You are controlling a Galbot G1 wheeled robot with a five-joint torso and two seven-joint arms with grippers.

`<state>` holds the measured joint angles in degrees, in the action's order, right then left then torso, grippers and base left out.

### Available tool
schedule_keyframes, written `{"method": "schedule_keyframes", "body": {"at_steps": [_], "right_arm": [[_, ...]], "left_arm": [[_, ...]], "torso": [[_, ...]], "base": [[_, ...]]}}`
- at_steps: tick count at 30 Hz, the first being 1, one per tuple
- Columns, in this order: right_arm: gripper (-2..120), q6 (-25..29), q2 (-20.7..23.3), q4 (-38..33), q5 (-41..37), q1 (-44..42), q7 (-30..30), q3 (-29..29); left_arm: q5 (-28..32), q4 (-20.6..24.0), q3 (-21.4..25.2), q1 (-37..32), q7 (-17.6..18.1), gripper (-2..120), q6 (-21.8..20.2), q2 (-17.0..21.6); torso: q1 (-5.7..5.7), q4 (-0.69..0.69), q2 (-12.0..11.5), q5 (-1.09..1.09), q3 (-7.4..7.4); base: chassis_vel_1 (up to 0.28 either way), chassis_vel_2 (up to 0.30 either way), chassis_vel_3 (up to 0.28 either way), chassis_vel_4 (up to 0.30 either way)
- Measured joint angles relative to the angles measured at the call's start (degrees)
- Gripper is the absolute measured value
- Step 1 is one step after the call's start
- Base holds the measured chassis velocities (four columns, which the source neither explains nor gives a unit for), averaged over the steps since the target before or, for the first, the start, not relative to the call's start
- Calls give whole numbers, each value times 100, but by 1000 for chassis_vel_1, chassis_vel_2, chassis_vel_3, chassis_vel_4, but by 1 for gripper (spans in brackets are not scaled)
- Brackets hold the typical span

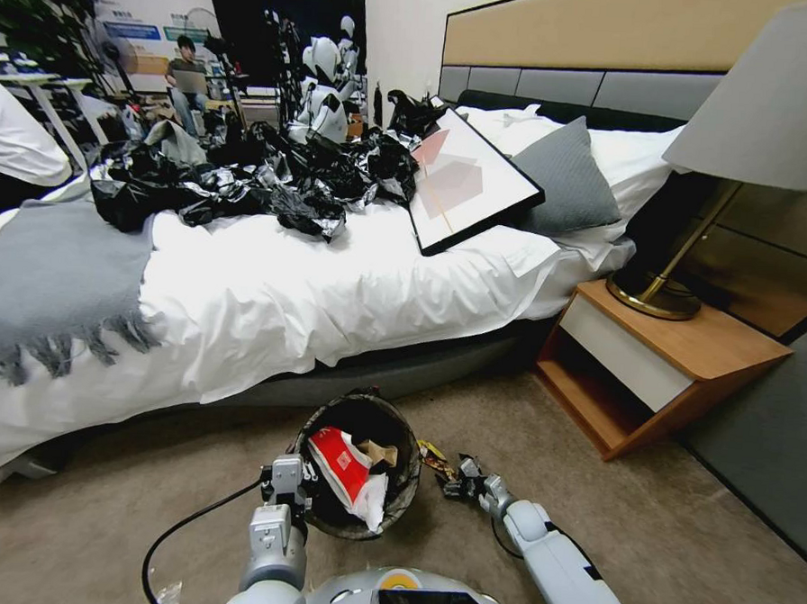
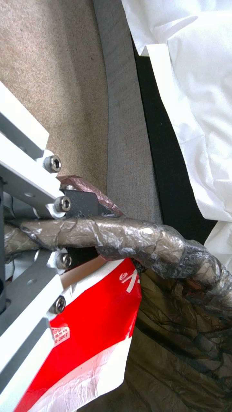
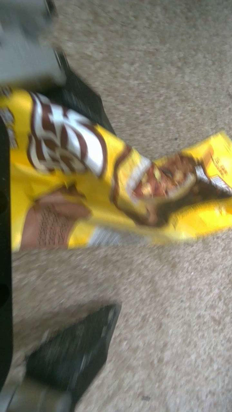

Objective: Pick up the trash bin, then pick up the garbage from the floor and place it into the trash bin.

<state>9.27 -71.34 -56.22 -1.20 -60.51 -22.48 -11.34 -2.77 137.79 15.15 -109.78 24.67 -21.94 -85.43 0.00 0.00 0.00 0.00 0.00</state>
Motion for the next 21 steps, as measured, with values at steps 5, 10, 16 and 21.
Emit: {"method": "schedule_keyframes", "body": {"at_steps": [5, 10, 16, 21], "right_arm": [[65, 73, -39, -80, 21, -41, -18, 7], [49, 73, 0, -337, 28, -156, 25, 13], [24, 87, 44, -516, 30, -235, 24, 8], [10, 126, 47, -487, 35, -246, 24, -2]], "left_arm": [[-11, 1, 7, -10, 1, 0, 9, -1], [-18, -2, 2, -9, 1, 0, 13, -2], [-25, -13, -8, -1, 1, 0, 21, -2], [-30, -13, -6, -2, 1, 0, 31, 1]], "torso": [[0, 0, 0, 0, 0], [0, 0, 0, 0, 0], [0, 0, 0, 0, 0], [0, 0, 0, 0, 0]], "base": [[0, 0, 0, 0], [0, 0, 0, 0], [0, 0, 0, 0], [0, 0, 0, 0]]}}
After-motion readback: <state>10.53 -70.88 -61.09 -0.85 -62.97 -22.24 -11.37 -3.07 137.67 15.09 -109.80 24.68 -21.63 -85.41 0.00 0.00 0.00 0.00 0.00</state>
